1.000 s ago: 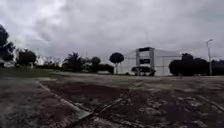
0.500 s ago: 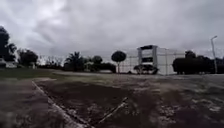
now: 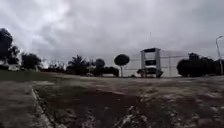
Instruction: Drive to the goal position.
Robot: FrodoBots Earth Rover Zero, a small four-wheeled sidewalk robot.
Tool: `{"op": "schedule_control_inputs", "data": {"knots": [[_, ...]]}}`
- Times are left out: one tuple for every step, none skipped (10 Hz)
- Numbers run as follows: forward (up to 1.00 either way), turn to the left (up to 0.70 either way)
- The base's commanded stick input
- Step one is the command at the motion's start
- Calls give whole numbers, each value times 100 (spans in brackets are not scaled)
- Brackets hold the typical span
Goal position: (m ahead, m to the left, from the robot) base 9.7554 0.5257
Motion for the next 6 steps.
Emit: {"op": "schedule_control_inputs", "data": {"knots": [[70,0],[70,0],[70,0],[70,0],[70,0],[70,0]]}}
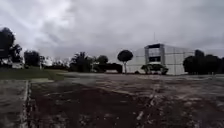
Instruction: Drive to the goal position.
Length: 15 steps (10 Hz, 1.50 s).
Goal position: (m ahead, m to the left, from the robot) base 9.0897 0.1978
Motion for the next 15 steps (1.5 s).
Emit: {"op": "schedule_control_inputs", "data": {"knots": [[70,0],[70,0],[70,0],[70,0],[70,0],[70,0],[70,0],[70,0],[70,0],[70,0],[70,0],[70,0],[70,0],[70,-8],[70,-23]]}}
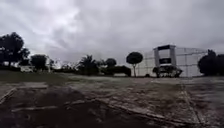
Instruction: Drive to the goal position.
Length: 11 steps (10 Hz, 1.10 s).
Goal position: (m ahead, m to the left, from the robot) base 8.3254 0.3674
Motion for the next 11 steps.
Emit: {"op": "schedule_control_inputs", "data": {"knots": [[70,-35],[70,-35],[70,-6],[70,0],[70,0],[70,0],[70,0],[70,0],[70,0],[70,0],[70,0]]}}
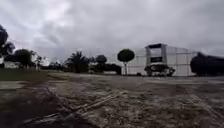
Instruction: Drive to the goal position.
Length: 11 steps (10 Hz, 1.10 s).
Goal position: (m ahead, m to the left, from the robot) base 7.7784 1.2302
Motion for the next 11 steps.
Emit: {"op": "schedule_control_inputs", "data": {"knots": [[70,0],[70,0],[70,0],[70,0],[70,0],[70,0],[70,0],[70,0],[70,0],[70,0],[70,0]]}}
